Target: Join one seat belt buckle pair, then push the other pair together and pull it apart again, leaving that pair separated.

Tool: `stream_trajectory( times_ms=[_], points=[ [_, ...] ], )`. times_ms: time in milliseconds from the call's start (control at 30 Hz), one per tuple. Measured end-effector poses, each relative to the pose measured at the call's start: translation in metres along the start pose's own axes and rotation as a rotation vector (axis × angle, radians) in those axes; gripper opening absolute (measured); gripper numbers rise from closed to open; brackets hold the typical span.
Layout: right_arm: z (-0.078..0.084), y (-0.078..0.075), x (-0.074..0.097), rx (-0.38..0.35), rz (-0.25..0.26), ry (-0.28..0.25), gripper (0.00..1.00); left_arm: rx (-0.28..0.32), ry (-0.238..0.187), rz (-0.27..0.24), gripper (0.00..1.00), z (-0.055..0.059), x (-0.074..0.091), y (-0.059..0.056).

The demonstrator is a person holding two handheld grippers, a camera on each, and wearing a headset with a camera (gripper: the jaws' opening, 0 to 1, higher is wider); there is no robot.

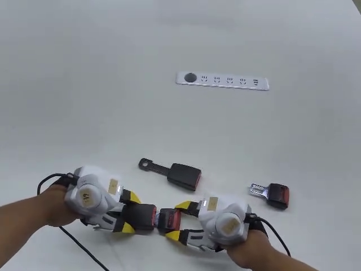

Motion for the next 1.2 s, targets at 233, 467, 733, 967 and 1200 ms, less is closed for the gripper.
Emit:
stream_trajectory(
  times_ms=[233,467,733,967,1200],
  points=[
    [0.0001,0.0010,0.0001,-0.037,0.009,-0.011,0.33,0.018,-0.025,0.001,0.33,0.0009,0.0005,0.0010],
    [0.0007,0.0002,-0.0001,-0.040,0.007,-0.014,0.33,0.024,-0.032,0.007,0.33,0.0014,0.0005,0.0020],
    [0.0012,0.0007,0.0007,-0.041,0.013,-0.023,0.33,0.032,-0.041,0.008,0.33,0.0015,0.0001,0.0020],
    [0.0016,0.0009,0.0006,-0.038,0.011,-0.025,0.33,0.030,-0.039,0.009,0.33,0.0021,-0.0001,0.0020],
    [-0.0001,0.0019,0.0001,-0.023,0.015,-0.012,0.34,-0.002,-0.004,-0.004,0.34,-0.0009,-0.0014,0.0005]
  ],
)
Point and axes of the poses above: the centre of the closed fingertips' face, and the gripper's own axes: x roughly backward along the fingers, y roughly to its left, z roughly out of its underside, the point moved 6 cm from there along x, roughly backward along the fingers, and after that the axes turned 8 degrees about x, right-handed, at the moved point
